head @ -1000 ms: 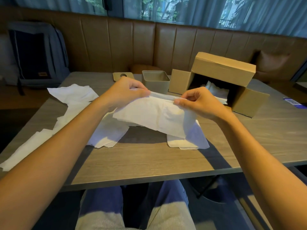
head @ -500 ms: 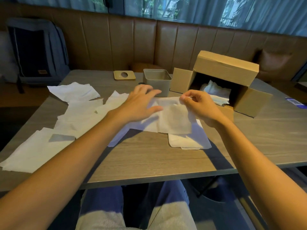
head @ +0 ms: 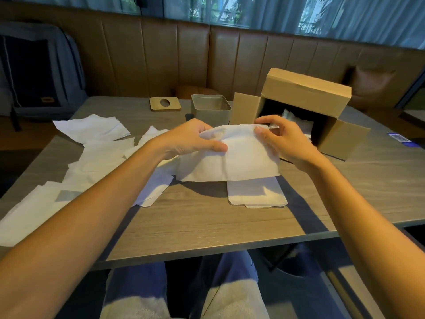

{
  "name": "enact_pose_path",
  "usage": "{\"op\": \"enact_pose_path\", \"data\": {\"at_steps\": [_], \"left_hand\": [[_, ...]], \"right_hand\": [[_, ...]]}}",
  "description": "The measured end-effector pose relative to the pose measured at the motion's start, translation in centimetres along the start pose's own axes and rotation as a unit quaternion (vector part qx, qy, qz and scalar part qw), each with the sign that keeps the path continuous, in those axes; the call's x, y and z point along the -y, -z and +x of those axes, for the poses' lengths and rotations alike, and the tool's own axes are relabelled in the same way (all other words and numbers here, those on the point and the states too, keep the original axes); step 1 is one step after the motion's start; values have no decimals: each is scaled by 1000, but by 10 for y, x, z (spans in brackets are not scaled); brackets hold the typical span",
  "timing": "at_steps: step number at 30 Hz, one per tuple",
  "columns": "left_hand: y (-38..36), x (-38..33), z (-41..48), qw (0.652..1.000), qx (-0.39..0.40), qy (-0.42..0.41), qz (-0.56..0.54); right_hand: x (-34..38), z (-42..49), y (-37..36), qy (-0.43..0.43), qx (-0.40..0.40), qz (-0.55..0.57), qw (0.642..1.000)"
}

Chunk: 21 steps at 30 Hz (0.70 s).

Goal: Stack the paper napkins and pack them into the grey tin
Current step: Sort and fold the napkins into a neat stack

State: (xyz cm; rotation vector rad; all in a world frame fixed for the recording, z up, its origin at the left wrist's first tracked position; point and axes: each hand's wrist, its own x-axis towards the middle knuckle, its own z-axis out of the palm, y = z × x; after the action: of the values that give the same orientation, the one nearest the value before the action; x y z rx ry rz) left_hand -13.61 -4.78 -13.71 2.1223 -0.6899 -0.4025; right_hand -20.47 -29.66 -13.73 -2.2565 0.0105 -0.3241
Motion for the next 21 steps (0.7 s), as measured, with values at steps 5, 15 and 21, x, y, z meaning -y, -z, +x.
{"op": "enact_pose_path", "data": {"at_steps": [5,15,21], "left_hand": [[7,1,2,1000,18,12,16],[23,12,-1,999,-12,34,38],[28,16,-1,998,-27,54,34]], "right_hand": [[-2,-11,-5,-55,64,128,988],[-3,-6,-13,-21,-15,81,996],[-1,-2,-19,-21,-9,66,998]]}}
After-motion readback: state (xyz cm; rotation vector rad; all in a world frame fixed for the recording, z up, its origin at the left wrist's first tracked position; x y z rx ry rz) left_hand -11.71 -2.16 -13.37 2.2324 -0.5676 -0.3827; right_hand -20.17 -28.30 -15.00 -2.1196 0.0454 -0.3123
